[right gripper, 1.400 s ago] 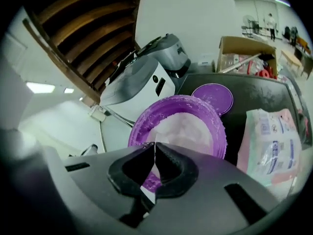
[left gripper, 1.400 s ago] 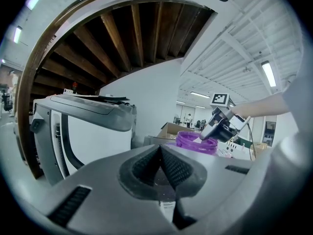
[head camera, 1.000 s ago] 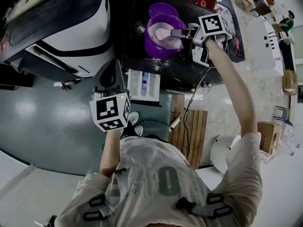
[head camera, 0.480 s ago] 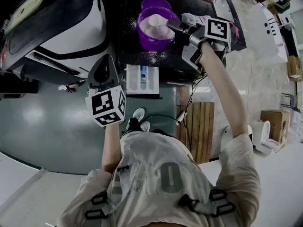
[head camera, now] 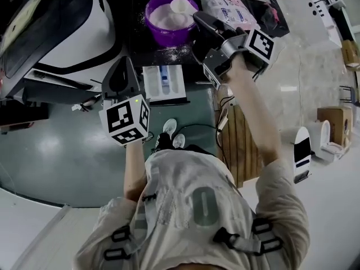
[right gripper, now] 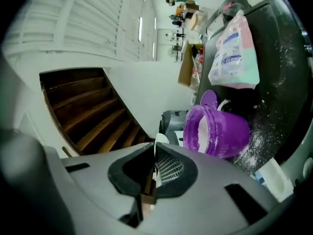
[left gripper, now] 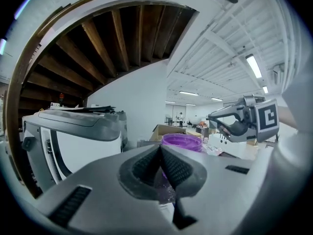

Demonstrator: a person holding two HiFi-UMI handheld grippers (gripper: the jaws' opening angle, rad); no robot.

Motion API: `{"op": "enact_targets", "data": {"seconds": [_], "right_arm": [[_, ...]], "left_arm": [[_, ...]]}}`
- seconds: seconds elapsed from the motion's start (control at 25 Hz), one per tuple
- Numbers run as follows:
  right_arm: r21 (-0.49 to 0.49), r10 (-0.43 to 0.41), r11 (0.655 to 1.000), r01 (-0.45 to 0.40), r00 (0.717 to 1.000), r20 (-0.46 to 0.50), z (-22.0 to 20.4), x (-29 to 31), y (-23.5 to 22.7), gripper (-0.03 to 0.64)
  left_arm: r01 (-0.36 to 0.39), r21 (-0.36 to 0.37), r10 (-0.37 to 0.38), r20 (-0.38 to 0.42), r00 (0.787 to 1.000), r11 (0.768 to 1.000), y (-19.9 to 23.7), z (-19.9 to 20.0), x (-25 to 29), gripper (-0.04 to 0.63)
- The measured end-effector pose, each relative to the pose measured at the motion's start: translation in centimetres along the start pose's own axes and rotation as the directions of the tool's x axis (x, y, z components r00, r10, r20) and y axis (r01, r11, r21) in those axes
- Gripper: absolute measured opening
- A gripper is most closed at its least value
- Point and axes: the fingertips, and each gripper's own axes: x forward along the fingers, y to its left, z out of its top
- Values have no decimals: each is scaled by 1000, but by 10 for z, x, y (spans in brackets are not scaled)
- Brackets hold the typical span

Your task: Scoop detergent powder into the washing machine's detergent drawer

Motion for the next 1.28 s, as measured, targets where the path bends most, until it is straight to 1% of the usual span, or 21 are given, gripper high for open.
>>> {"op": "enact_targets", "data": {"seconds": [0.04, 0.12, 0.24, 0.32, 0.44, 0.56, 0.68, 0.8, 1.0, 1.12, 1.28], "right_arm": [[-15, 7, 1000, -6, 999, 52, 2, -7, 1, 11], [-36, 22, 999, -17, 987, 162, 7, -22, 2, 11], [-45, 45, 998, -33, 954, 296, 1, -45, 0, 11], [-34, 54, 998, -45, 935, 351, -7, -58, -3, 11], [-22, 54, 999, -50, 911, 408, -14, -73, -7, 11], [-36, 60, 998, -48, 885, 462, -20, -90, -11, 11], [-41, 64, 998, -50, 866, 496, -33, -109, -16, 11], [-27, 56, 998, -50, 858, 511, -47, -129, -26, 11], [-12, 24, 1000, -21, 853, 522, -69, -159, -50, 11], [11, 10, 1000, -18, 859, 512, -82, -172, -65, 11], [-1, 13, 1000, -14, 863, 504, -97, -185, -73, 11]], "left_arm": [[8, 3, -8, 4, 1000, 1000, -3, 0, 0, 20], [21, 7, -21, 13, 1000, 1000, -8, 1, 0, 21], [40, 18, -40, 33, 999, 999, -13, 1, -5, 20], [56, 31, -57, 45, 997, 998, -17, 1, -11, 20], [79, 48, -82, 59, 995, 996, -25, 6, -15, 20], [90, 52, -94, 71, 993, 995, -27, 9, -19, 20], [88, 51, -92, 77, 993, 995, -26, 6, -29, 20], [89, 63, -94, 79, 992, 994, -31, 3, -39, 20], [100, 84, -106, 75, 992, 991, -38, -2, -56, 20], [105, 101, -111, 60, 992, 989, -41, -11, -66, 20], [101, 102, -106, 45, 993, 990, -42, -27, -76, 20]]}}
